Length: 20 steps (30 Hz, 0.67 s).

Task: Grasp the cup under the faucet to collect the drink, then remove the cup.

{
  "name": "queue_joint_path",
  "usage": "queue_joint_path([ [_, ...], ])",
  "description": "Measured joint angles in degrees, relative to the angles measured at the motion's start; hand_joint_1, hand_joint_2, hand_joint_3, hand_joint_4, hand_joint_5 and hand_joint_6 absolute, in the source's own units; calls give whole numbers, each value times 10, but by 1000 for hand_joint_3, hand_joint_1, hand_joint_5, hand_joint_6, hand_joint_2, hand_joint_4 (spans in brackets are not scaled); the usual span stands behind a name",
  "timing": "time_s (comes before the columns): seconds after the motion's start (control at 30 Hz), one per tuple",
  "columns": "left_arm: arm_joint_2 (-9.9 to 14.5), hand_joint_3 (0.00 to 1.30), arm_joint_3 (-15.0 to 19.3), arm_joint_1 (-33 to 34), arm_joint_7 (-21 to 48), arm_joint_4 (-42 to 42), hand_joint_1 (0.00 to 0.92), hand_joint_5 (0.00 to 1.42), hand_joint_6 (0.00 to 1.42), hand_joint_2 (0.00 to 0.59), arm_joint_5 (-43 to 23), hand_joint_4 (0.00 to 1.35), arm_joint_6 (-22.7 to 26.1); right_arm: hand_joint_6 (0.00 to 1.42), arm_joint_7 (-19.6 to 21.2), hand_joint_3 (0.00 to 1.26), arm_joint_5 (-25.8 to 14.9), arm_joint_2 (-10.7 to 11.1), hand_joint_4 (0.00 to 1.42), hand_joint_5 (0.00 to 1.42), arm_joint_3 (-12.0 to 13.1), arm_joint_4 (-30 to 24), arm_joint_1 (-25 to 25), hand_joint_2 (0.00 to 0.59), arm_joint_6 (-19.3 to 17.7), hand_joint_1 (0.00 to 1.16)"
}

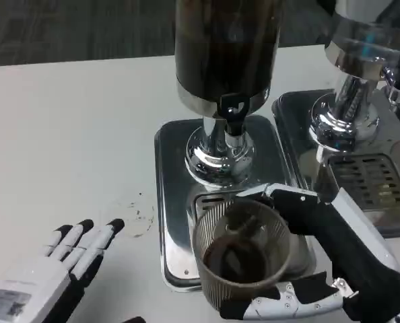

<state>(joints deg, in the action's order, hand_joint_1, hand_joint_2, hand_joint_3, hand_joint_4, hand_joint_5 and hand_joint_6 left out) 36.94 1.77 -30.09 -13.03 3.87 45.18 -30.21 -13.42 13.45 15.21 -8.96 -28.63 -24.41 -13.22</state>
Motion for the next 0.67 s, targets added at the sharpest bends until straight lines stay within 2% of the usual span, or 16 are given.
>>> queue_joint_path([
  [0.3,-20,0,-5,-13,0,35,0,0,0,102,5,0,23,943,-8,705,-26,9,824,864,14,-13,-13,105,2,923],
  [0.67,-24,0,-6,-22,0,47,0,0,0,102,6,0,37,943,-9,711,-37,10,827,864,18,-13,-16,112,2,931],
])
